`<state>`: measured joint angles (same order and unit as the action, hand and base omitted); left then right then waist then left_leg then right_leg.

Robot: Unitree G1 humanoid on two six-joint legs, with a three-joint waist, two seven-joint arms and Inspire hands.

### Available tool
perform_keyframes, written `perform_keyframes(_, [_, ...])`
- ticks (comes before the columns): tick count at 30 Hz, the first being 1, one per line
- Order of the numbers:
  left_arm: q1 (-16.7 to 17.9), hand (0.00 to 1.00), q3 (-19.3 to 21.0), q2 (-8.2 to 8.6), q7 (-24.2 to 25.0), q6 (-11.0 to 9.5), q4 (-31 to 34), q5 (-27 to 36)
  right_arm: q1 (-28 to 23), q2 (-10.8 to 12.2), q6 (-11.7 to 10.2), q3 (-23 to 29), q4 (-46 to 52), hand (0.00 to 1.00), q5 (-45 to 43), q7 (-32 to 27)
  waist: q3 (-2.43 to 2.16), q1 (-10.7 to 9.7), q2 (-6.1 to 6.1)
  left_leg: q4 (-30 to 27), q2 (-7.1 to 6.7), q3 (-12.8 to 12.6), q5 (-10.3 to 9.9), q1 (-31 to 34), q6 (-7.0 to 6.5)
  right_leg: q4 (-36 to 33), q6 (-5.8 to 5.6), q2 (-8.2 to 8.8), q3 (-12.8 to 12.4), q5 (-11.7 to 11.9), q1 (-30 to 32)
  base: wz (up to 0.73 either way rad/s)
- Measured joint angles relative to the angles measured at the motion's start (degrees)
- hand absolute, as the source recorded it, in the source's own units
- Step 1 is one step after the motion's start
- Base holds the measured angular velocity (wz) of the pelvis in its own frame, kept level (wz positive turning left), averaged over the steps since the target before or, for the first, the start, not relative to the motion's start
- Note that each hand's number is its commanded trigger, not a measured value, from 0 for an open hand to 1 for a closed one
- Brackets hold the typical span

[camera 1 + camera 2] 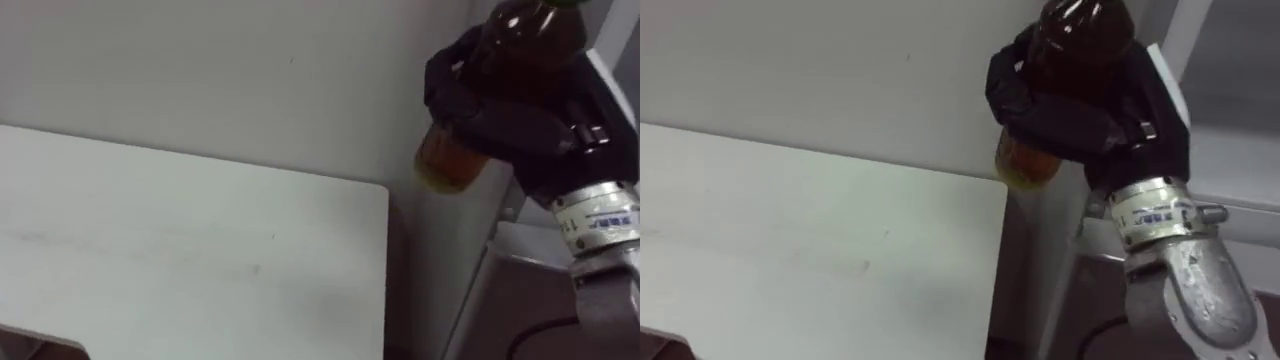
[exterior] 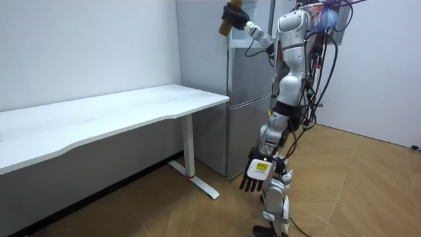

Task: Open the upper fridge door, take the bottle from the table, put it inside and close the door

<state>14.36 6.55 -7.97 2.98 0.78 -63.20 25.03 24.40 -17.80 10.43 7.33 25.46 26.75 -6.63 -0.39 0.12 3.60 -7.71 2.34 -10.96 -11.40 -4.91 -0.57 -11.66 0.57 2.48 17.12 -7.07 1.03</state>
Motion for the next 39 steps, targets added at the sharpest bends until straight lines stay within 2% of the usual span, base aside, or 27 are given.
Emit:
perform_keyframes(3, [0.71,0.0,-0.18,-0.03,-0.09,-0.22,0.03,0.52,-2.68,-0.5,-0.87,2.77,1.04,1.0,2.76,-0.97,-0.07,-0.76,0.01,0.06,0.02,-1.62,-0.02,-0.85,0.0,-0.01,-0.01,-0.18,-1.38,0.0,-0.11,-0.23])
perform_keyframes(7, [1.16,0.0,-0.34,-0.09,-0.23,-1.09,0.03,1.16,-6.84,-0.61,-1.03,5.15,0.98,1.0,2.72,-2.57,-0.05,-3.39,-0.01,0.27,0.2,-1.84,-0.26,-0.83,0.1,-0.05,0.03,-0.52,-2.08,0.1,-0.07,-0.07])
perform_keyframes(13, [2.09,0.0,-0.04,0.08,-0.21,-1.18,0.07,1.1,-9.92,-0.6,-1.03,10.71,0.08,1.0,3.18,-5.47,0.08,-4.85,-0.23,0.15,0.86,-3.16,-0.74,-1.11,0.57,0.0,0.44,-1.28,-2.78,0.39,0.1,-0.12])
perform_keyframes(19, [2.08,0.0,0.06,-0.03,-0.21,-1.1,0.07,1.29,-9.92,-0.62,-1.05,14.79,-2.82,1.0,4.49,-11.03,0.15,-5.01,-0.08,0.17,0.88,-3.23,-0.97,-1.45,0.93,0.17,0.72,-1.76,-3.04,0.2,0.02,-0.06])
perform_keyframes(25, [2.02,0.0,0.12,-0.23,-0.21,-0.79,0.2,1.25,-9.88,-0.62,-0.87,14.42,-8.23,1.0,2.2,-13.43,0.18,-4.01,0.76,0.16,0.86,-3.33,-0.99,-1.47,0.99,0.85,0.76,-1.88,-3.04,0.17,0.03,0.0])
perform_keyframes(34, [1.57,0.0,0.32,-1.04,-0.27,-0.72,0.39,0.97,-9.47,-0.82,-0.53,14.02,-9.52,1.0,2.02,-17.68,0.25,-3.03,2.34,-0.15,0.67,-3.15,-0.96,-1.16,0.96,0.95,0.6,-1.65,-2.91,0.06,0.18,0.0])
perform_keyframes(39, [1.44,0.0,0.3,-1.17,-0.57,-0.29,0.31,0.64,-5.36,-0.86,1.11,13.48,-12.62,1.0,2.17,-20.0,0.27,-3.18,2.34,-0.67,0.51,-3.1,-0.94,-0.59,0.91,0.44,0.56,-1.42,-3.07,0.05,0.6,-0.01])
